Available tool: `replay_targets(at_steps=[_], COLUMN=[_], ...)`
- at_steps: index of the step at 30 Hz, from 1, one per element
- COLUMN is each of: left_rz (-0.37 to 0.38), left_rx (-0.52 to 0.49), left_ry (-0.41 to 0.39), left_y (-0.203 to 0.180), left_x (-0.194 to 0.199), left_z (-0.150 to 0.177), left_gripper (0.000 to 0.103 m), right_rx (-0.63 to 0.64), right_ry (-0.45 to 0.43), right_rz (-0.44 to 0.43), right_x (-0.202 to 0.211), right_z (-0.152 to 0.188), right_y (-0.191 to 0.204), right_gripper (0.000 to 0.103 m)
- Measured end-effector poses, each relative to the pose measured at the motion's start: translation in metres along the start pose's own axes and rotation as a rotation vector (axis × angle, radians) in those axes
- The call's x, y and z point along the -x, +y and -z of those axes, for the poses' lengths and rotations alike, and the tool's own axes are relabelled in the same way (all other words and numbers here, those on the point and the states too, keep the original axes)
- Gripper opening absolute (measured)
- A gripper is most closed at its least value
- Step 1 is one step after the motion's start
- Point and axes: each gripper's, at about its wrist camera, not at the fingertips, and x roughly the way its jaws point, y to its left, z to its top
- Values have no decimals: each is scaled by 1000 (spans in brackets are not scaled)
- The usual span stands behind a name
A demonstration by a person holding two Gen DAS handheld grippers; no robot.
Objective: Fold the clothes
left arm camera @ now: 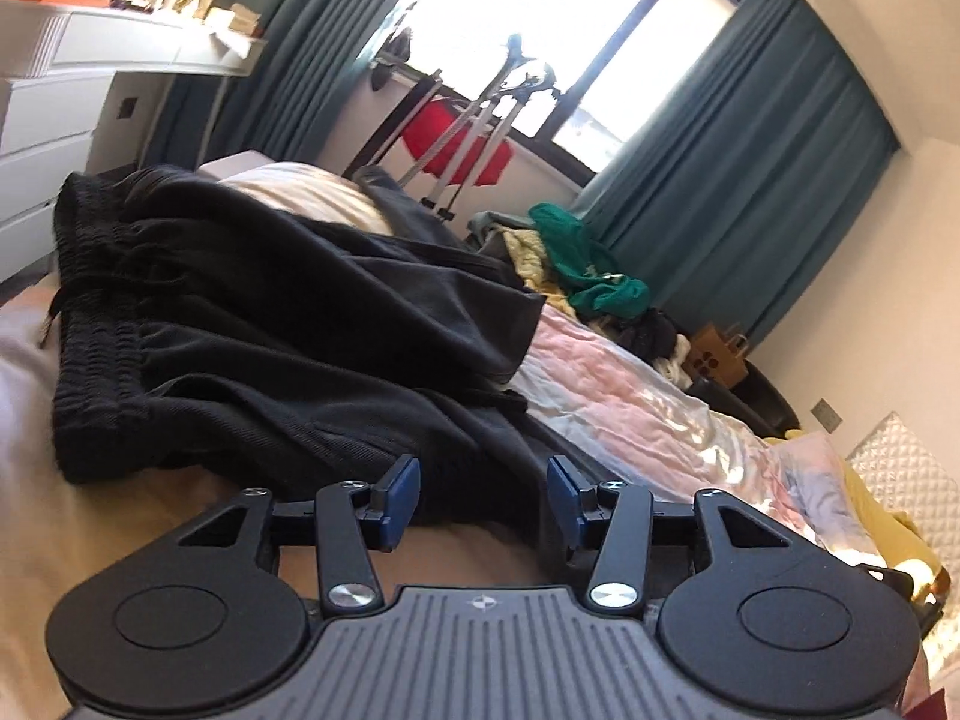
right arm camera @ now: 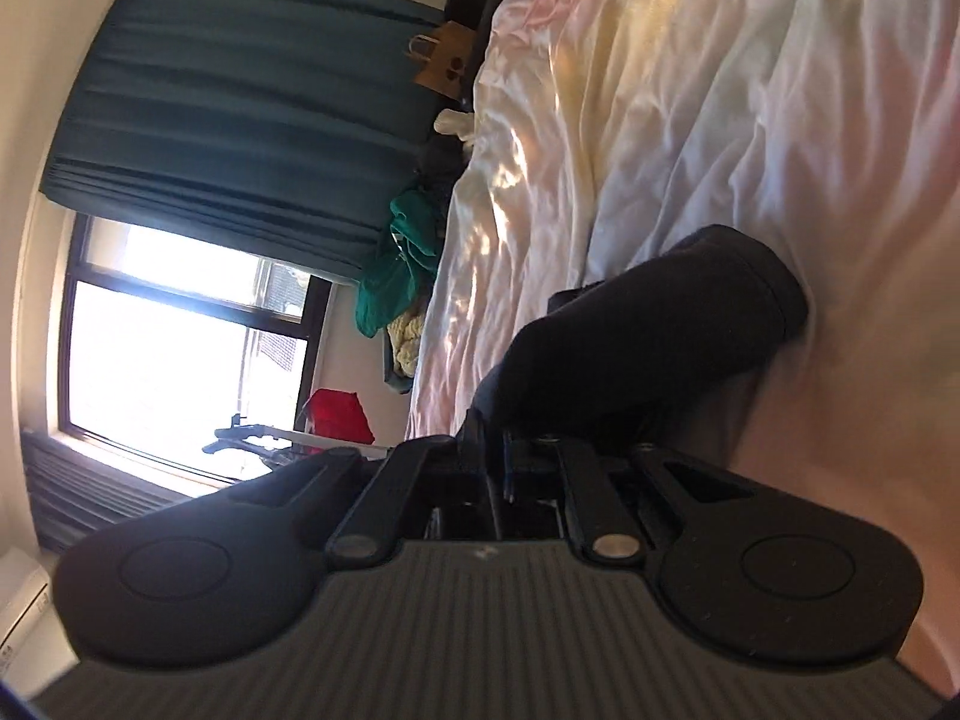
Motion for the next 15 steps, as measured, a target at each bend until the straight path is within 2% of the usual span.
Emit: replay_targets(at_steps=[5, 10, 12, 14, 15], left_rz=[-41, -90, -79, -79, -81], left_rx=[220, 471, 571, 695, 741], left_ry=[103, 159, 162, 144, 128], left_y=[48, 96, 115, 135, 144], left_x=[-6, -14, -16, -21, -24], left_z=[-5, 2, 8, 16, 16], left_gripper=[68, 74, 78, 78, 78], right_rx=[93, 104, 104, 89, 73], right_ry=[5, 0, -9, -9, -8], right_rz=[52, 86, 109, 125, 124], right_x=[2, -1, -1, -2, -2], right_z=[10, 10, 10, 10, 11], right_y=[16, 16, 16, 14, 12], right_gripper=[10, 12, 16, 35, 41])
